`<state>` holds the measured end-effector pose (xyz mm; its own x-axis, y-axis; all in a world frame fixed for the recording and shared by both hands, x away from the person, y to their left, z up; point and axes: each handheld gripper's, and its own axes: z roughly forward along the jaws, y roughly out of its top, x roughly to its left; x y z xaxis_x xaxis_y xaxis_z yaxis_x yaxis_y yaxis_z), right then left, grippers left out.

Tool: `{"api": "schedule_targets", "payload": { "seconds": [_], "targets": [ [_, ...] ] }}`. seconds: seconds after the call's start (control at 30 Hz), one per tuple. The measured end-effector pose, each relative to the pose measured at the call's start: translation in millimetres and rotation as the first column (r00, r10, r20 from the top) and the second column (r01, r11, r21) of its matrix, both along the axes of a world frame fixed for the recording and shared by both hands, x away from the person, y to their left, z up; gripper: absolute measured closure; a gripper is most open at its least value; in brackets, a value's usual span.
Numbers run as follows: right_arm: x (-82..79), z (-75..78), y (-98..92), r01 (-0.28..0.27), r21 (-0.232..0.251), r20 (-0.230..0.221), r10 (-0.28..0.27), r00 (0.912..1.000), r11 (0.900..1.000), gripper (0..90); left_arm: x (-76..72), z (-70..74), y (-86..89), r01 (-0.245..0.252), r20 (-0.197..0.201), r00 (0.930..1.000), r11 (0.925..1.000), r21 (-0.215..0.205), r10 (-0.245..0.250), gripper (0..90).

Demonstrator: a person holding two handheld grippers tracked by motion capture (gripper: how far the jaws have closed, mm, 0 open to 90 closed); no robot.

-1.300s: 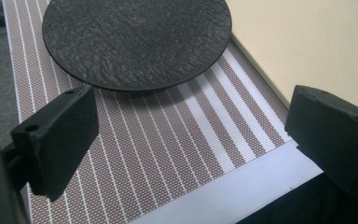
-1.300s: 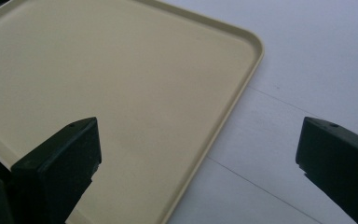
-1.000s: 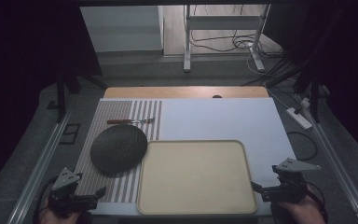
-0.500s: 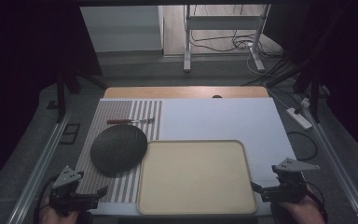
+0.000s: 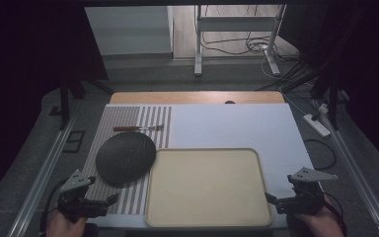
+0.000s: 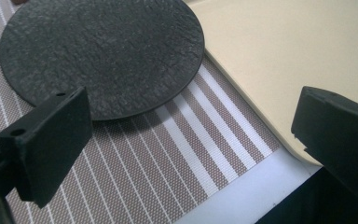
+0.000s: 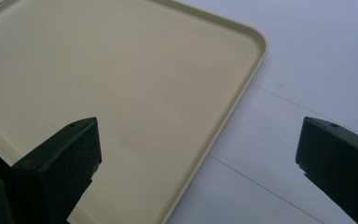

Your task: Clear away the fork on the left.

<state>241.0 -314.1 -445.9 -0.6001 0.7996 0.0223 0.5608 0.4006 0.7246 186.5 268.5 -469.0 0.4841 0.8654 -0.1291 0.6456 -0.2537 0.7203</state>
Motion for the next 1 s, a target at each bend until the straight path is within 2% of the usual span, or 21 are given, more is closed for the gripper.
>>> {"api": "schedule_targets", "payload": {
  "seconds": [0.2, 0.37, 0.53, 0.87, 1.0],
  "targets": [
    [0.2, -0.2, 0.2, 0.0, -0.001, 0.0, 0.0, 1.0, 1.0, 0.6, 6.7, -0.3, -4.2, -0.002, -0.012, 0.9999, 0.9998, 0.018, 0.002, 0.0],
    [0.1, -0.1, 0.5, 0.0, -0.002, -0.001, 0.0, 1.0, 1.0, 0.6, 12.9, 1.8, -5.9, -0.003, -0.024, 0.9997, 1.0, 0.0, 0.003, 0.0],
    [0.2, -0.1, 0.5, 0.0, -0.003, -0.001, 0.0, 1.0, 1.0, 0.6, 20.2, 2.3, -5.9, -0.002, -0.031, 0.9995, 1.0, 0.01, 0.002, 0.0],
    [0.2, -0.2, 0.6, -0.001, -0.004, -0.002, 0.001, 1.0, 1.0, 0.6, 44.7, 3.2, -8.6, -0.003, -0.085, 0.9964, 0.9998, 0.02, 0.004, 0.0],
    [0.3, -0.2, 0.5, 0.0, -0.003, -0.003, 0.0, 1.0, 1.0, 0.6, 53.6, 3.8, -8.8, -0.009, -0.083, 0.9965, 0.9999, 0.013, 0.01, 0.0]
  ]
}}
